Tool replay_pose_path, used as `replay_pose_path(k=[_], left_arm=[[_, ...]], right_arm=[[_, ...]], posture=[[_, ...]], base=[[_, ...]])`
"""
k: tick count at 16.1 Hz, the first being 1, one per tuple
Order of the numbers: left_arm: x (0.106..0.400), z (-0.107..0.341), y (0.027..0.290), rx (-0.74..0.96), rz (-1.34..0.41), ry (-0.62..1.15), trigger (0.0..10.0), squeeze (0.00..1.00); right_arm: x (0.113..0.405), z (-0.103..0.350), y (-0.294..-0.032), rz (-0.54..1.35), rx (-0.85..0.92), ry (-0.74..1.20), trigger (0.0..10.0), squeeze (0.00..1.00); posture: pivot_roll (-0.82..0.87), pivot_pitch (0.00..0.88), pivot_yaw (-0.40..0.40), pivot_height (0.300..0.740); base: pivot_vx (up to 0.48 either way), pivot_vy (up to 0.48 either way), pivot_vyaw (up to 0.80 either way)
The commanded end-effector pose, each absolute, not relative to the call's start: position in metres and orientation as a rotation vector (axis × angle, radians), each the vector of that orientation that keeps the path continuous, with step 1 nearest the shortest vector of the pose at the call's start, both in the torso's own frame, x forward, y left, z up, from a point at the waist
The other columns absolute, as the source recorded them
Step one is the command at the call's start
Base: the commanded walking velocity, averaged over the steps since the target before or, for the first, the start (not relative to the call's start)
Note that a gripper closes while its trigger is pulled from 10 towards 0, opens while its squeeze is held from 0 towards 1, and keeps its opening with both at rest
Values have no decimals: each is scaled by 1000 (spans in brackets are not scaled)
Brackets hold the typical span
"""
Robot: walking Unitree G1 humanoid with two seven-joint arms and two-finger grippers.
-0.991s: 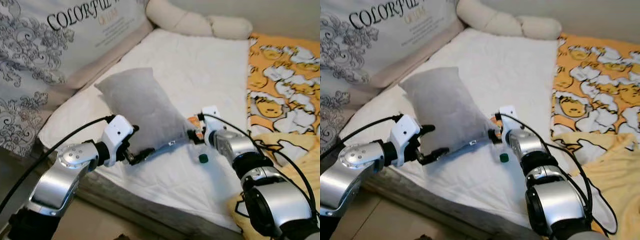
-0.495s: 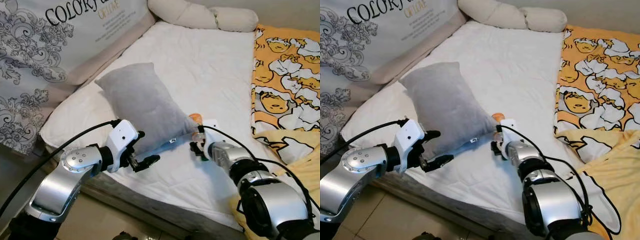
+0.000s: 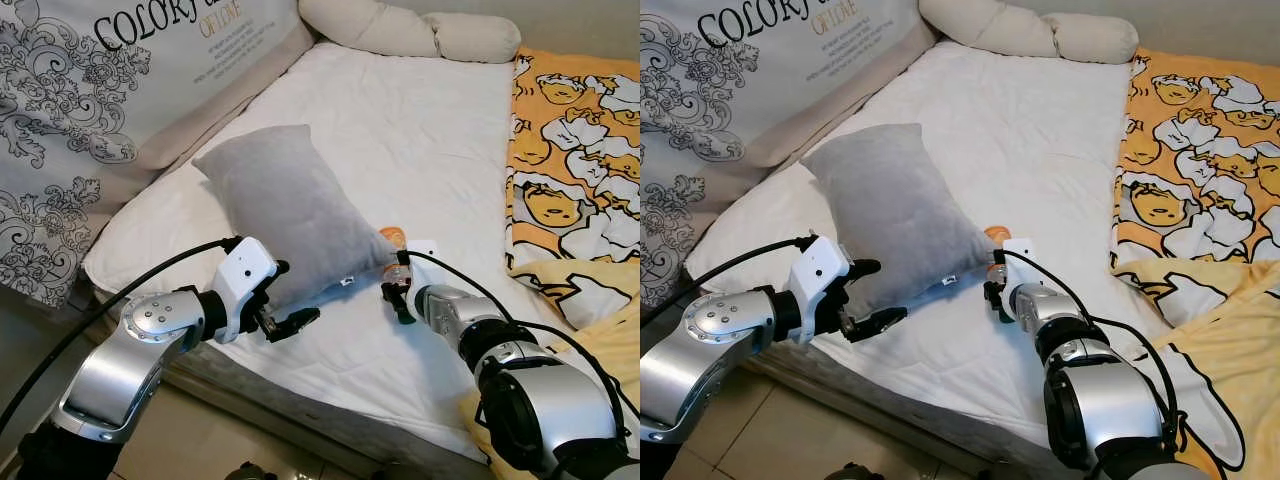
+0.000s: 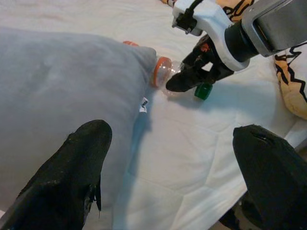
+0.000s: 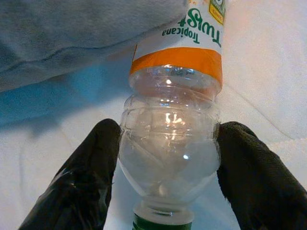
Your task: Clean up the room
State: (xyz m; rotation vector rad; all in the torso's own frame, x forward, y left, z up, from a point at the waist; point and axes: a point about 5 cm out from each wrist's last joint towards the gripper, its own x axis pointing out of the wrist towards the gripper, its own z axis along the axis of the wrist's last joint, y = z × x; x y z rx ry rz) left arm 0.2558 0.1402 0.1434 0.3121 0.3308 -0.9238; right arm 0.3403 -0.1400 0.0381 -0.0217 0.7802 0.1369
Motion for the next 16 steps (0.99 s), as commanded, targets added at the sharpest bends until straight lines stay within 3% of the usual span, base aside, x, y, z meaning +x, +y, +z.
replay_pose_path(k=[1, 7, 9, 12, 13, 14, 15, 16], left_arm=[[254, 143, 140, 302, -924, 345, 10000, 0], [254, 140, 138, 225, -836, 337, 10000, 0], [256, 142, 137, 139, -754, 313, 10000, 0], [257, 145, 135, 119, -668, 257, 10000, 0], [262, 150, 136, 117, -601, 194, 10000, 0], [270, 158, 143, 112, -434, 70, 10000, 0], [276, 163, 149, 123, -265, -5, 10000, 0], [277, 163, 150, 91, -211, -23, 10000, 0]], right_arm=[[339, 36, -144, 114, -12, 798, 0, 0], [350, 53, -169, -10, 190, 661, 0, 0], [358, 88, -190, -132, 416, 302, 0, 0], [334, 129, -196, -150, 509, -20, 0, 0], [325, 147, -189, -71, 504, -124, 2275, 0], [316, 162, -178, 60, 502, -185, 10000, 0], [308, 169, -167, 181, 498, -189, 10000, 0], [303, 168, -163, 216, 491, -169, 10000, 0]], posture=[[31, 53, 35, 740], [5, 0, 12, 740], [-13, 0, 9, 740], [-40, 0, 28, 740], [-45, 0, 34, 740], [-49, 0, 40, 740], [-48, 0, 40, 740], [-45, 0, 38, 740]], base=[[0, 0, 0], [0, 0, 0], [0, 0, 0], [0, 0, 0], [0, 0, 0], [0, 0, 0], [0, 0, 0], [0, 0, 650]])
